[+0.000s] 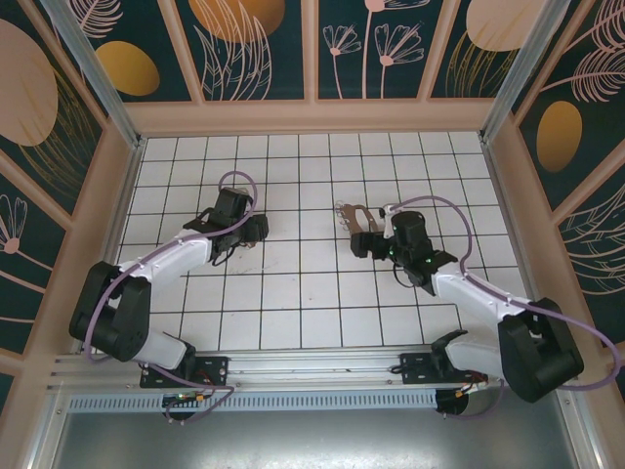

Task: Put the keys on the keyring

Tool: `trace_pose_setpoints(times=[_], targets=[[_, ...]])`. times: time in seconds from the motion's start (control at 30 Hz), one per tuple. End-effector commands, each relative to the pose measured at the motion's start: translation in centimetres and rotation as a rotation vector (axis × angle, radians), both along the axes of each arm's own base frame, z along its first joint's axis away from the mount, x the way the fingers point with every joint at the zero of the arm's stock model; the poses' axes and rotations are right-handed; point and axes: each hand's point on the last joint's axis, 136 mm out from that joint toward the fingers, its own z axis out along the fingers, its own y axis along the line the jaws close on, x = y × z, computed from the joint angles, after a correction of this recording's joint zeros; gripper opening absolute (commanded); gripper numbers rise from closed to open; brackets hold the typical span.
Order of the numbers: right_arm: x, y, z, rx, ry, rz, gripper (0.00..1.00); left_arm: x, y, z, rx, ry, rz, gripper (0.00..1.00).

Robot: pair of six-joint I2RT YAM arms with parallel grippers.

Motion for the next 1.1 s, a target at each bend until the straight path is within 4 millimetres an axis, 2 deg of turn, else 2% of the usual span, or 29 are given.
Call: trace_pose_setpoints(times=[0.0, 0.17, 0.5, 0.8, 0.93, 1.07], targets=[[1.2, 1.0, 1.9, 0.016, -0.035, 0.030, 0.95, 0.6, 1.3, -0.2, 0.088, -0.001, 0.028, 0.68], [1.0, 1.3, 2.4, 0.034, -0.046, 0.043, 0.94, 0.5, 2.8, -0.9, 0.163, 0.015, 0.082, 0.64], [-0.3, 0.9, 2.3, 0.044, -0.055, 0.046, 0.91, 0.3, 2.4, -2.8, 0.149, 0.044, 0.071, 0.56], [0.8, 0.0, 1.2, -0.012, -0.040, 0.032, 0.89, -0.1, 2.2, -3.7, 0.146, 0.071, 0.056, 0.54], [1.7, -0.4, 0.0, -0.059, -0.008, 0.028, 0.86, -0.4, 1.6, -3.1, 0.100, 0.063, 0.037, 0.53], [2.6, -0.5, -2.0, -0.106, 0.052, 0.028, 0.84, -0.6, 0.3, -1.4, 0.018, 0.040, -0.001, 0.53]])
